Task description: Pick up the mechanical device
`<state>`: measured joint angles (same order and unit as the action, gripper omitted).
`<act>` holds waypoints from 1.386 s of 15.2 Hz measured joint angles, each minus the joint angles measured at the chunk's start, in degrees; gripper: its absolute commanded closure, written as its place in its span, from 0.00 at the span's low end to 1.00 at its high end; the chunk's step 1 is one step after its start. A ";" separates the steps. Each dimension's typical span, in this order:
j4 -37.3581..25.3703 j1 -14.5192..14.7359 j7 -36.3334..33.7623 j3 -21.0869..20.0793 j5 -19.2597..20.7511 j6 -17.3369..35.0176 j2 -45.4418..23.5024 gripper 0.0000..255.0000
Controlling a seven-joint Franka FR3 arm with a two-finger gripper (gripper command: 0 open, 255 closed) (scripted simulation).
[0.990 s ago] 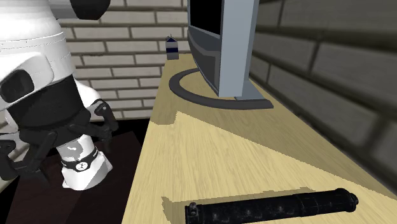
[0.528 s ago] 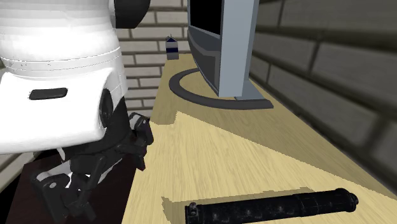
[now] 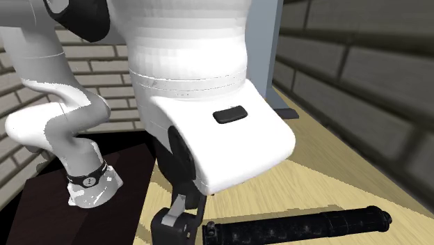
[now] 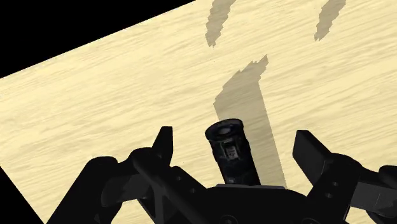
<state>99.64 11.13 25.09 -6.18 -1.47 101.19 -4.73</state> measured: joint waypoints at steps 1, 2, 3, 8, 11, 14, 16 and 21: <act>-2.49 0.36 1.05 -0.37 0.20 -0.24 -2.01 0.00; -4.66 0.75 2.04 -0.78 0.39 -0.44 -3.79 0.00; -6.89 1.29 2.77 -1.28 0.61 -0.77 -5.50 0.00; -21.75 4.18 6.78 -3.59 2.36 -4.16 -15.98 0.00; -28.58 5.33 9.15 -4.30 3.34 -5.73 -20.47 0.00; -29.04 5.49 9.68 -4.33 3.28 -4.57 -21.28 0.00; -27.35 5.47 9.75 -4.17 2.34 -2.88 -21.00 0.00; -24.21 6.22 10.16 -2.79 -1.02 -0.34 -20.23 1.00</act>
<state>75.42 17.35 35.24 -8.97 -2.48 100.85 -24.96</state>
